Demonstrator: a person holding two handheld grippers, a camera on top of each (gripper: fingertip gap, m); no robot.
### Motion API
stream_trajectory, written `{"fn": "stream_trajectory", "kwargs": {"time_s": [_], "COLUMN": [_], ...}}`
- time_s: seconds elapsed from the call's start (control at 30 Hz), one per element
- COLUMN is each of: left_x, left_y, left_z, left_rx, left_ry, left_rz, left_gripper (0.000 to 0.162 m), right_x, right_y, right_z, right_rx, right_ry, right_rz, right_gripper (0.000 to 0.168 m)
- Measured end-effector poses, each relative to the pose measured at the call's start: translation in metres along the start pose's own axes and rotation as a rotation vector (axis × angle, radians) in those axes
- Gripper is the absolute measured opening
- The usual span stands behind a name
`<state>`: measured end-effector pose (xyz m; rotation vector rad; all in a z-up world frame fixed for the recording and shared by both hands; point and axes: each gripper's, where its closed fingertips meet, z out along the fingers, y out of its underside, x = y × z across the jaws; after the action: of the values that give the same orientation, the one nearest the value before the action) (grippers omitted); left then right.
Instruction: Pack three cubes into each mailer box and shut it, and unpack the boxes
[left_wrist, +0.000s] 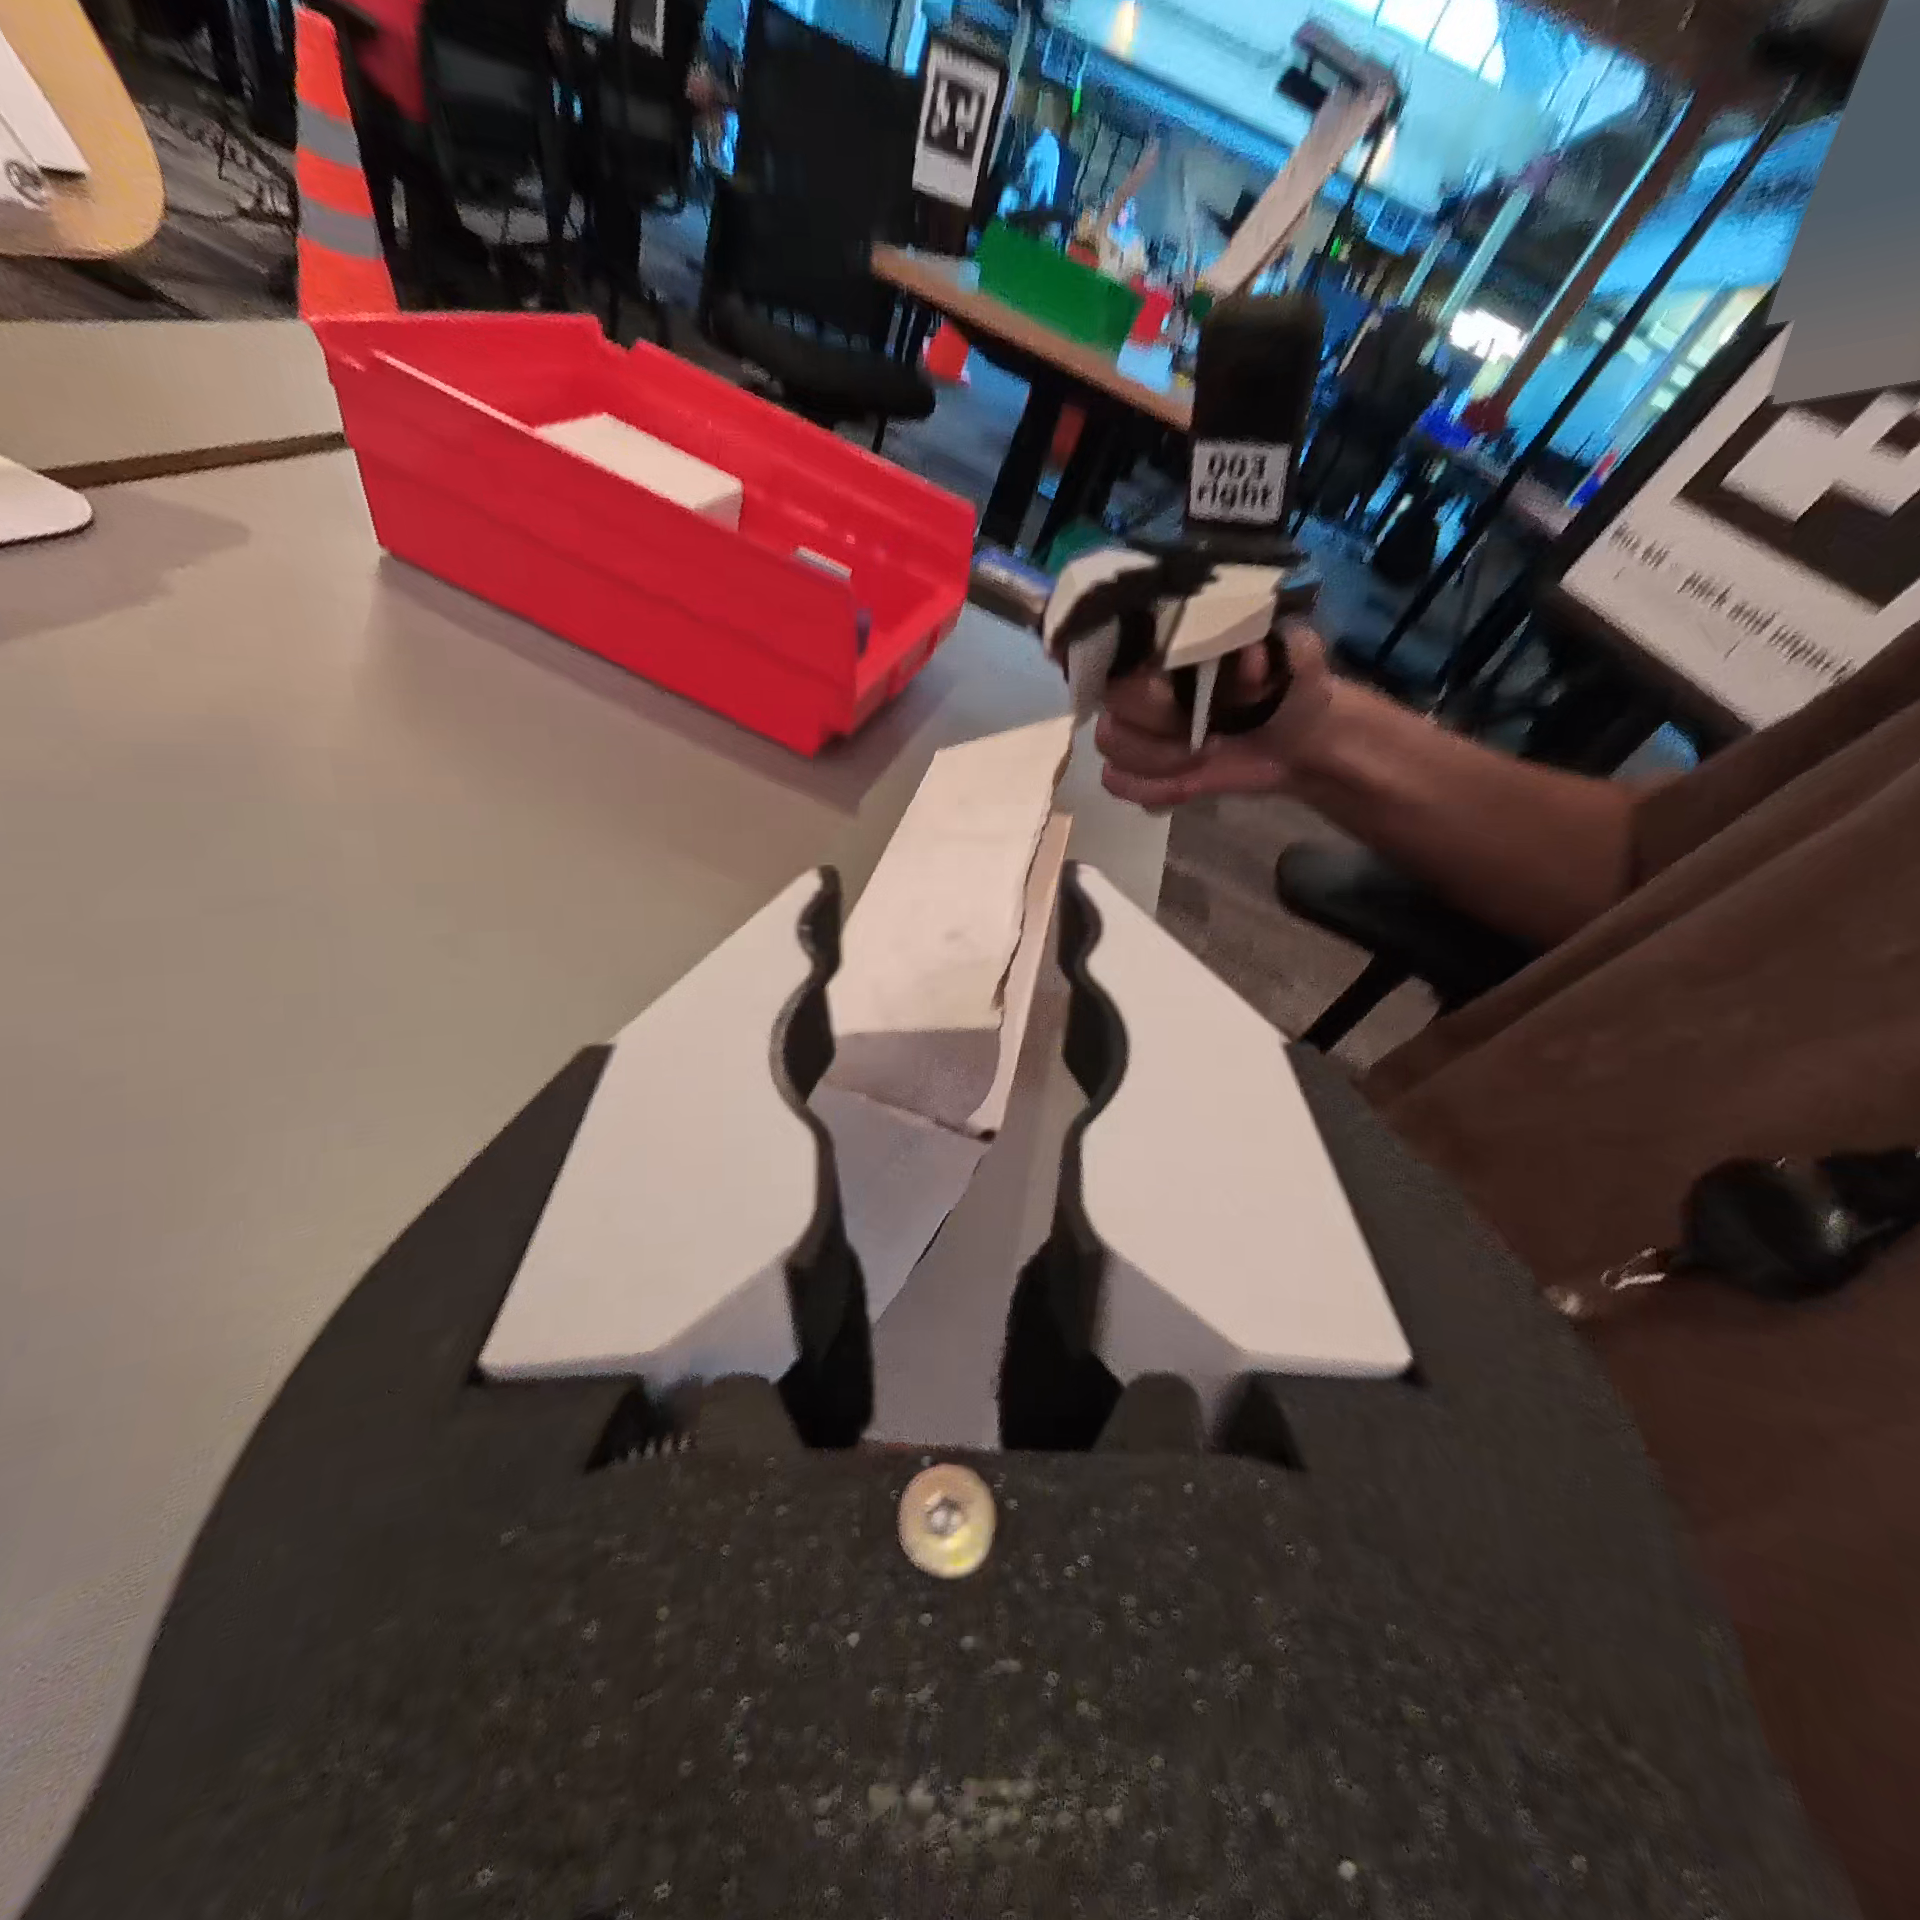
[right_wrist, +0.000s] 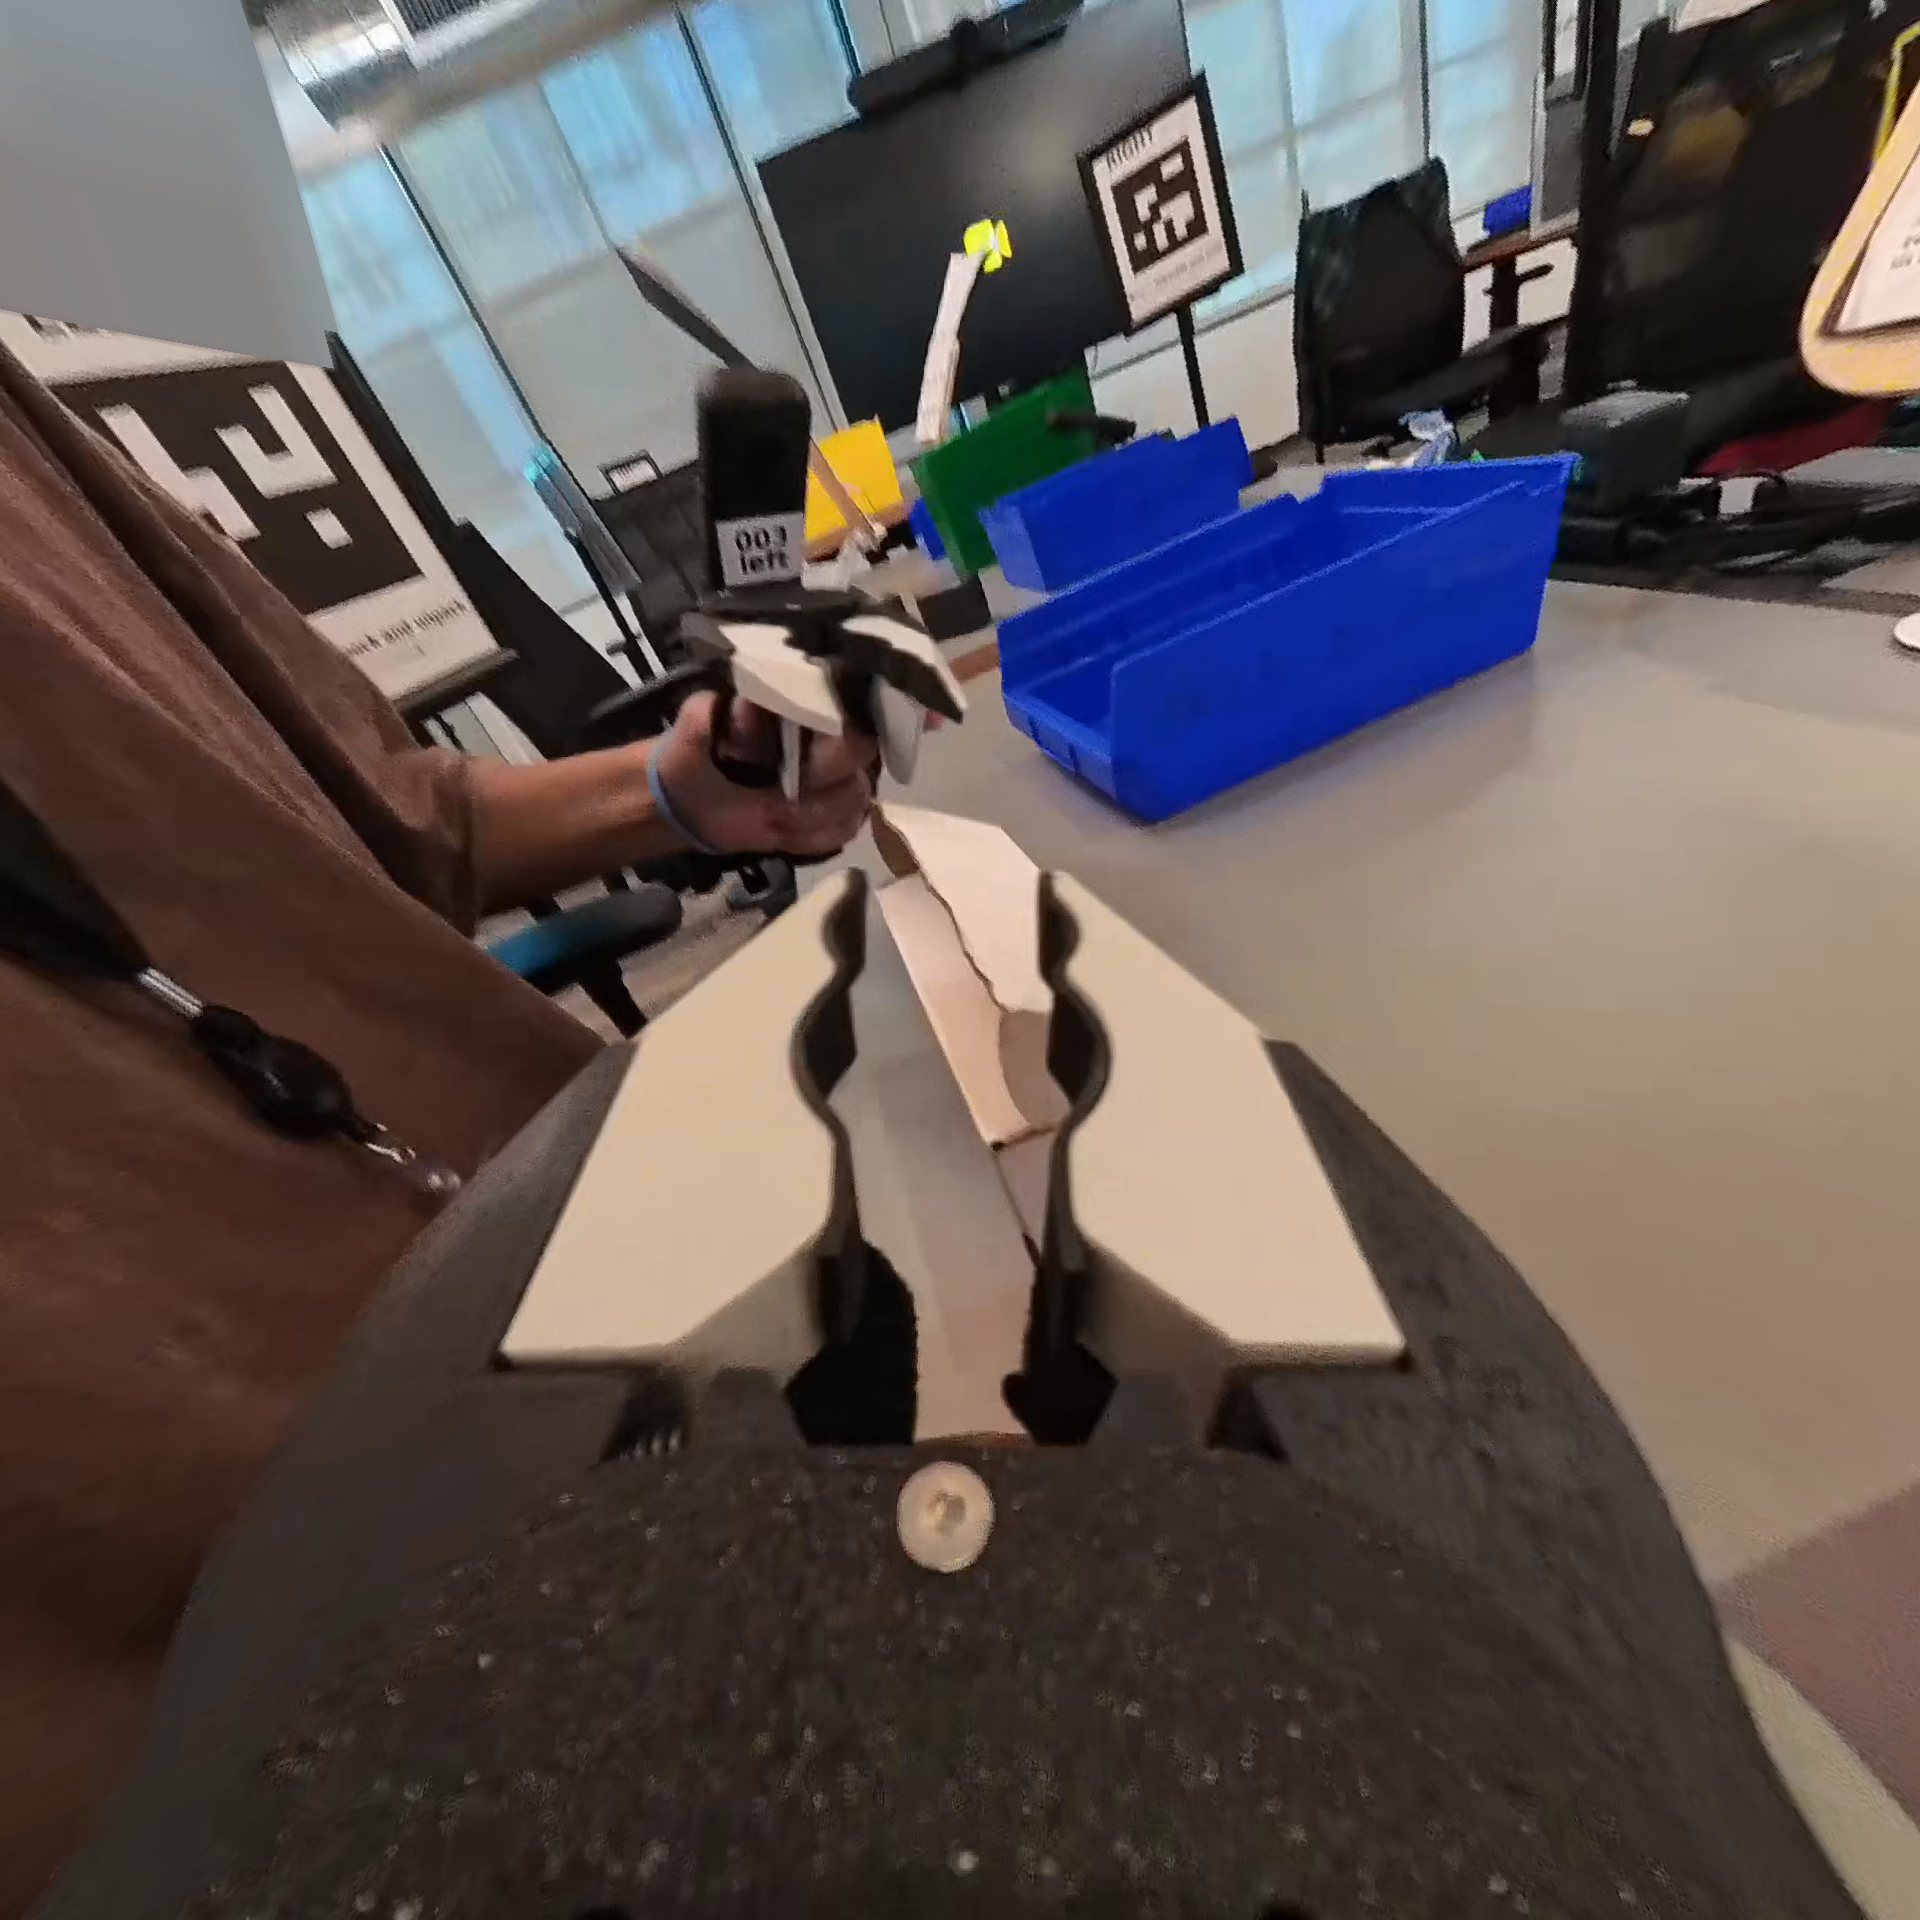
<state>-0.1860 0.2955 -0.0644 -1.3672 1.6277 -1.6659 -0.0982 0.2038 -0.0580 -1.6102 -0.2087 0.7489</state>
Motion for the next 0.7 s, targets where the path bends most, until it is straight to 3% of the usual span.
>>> {"fn": "stream_trajectory", "kwargs": {"time_s": [0.1, 0.13, 0.17, 0.27, 0.47, 0.57, 0.7], "left_x": [0.007, 0.009, 0.010, 0.007, 0.006, 0.007, 0.009], "left_y": [0.004, 0.014, 0.024, 0.052, 0.056, 0.055, 0.051], "left_z": [0.008, 0.012, 0.016, 0.021, 0.021, 0.020, 0.019], "left_rx": [-0.019, -0.060, -0.102, -0.156, -0.144, -0.114, -0.195], "left_ry": [0.029, 0.031, 0.032, 0.009, -0.009, 0.020, 0.022], "left_rz": [0.008, 0.033, 0.058, 0.119, 0.177, 0.124, 0.144], "left_gripper": [0.018, 0.003, 0.000, 0.000, 0.000, 0.000, 0.000], "right_x": [0.002, 0.007, 0.012, 0.013, 0.013, 0.013, 0.007], "right_y": [0.004, 0.014, 0.028, 0.054, 0.057, 0.057, 0.053], "right_z": [0.007, 0.008, 0.009, 0.008, 0.008, 0.008, 0.008], "right_rx": [-0.019, -0.064, -0.128, -0.172, -0.148, -0.144, -0.188], "right_ry": [0.001, 0.022, 0.042, 0.036, 0.018, 0.022, 0.049], "right_rz": [0.011, 0.010, 0.014, 0.001, -0.003, 0.030, 0.012], "right_gripper": [0.004, 0.000, 0.001, 0.000, 0.000, 0.000, 0.000]}}
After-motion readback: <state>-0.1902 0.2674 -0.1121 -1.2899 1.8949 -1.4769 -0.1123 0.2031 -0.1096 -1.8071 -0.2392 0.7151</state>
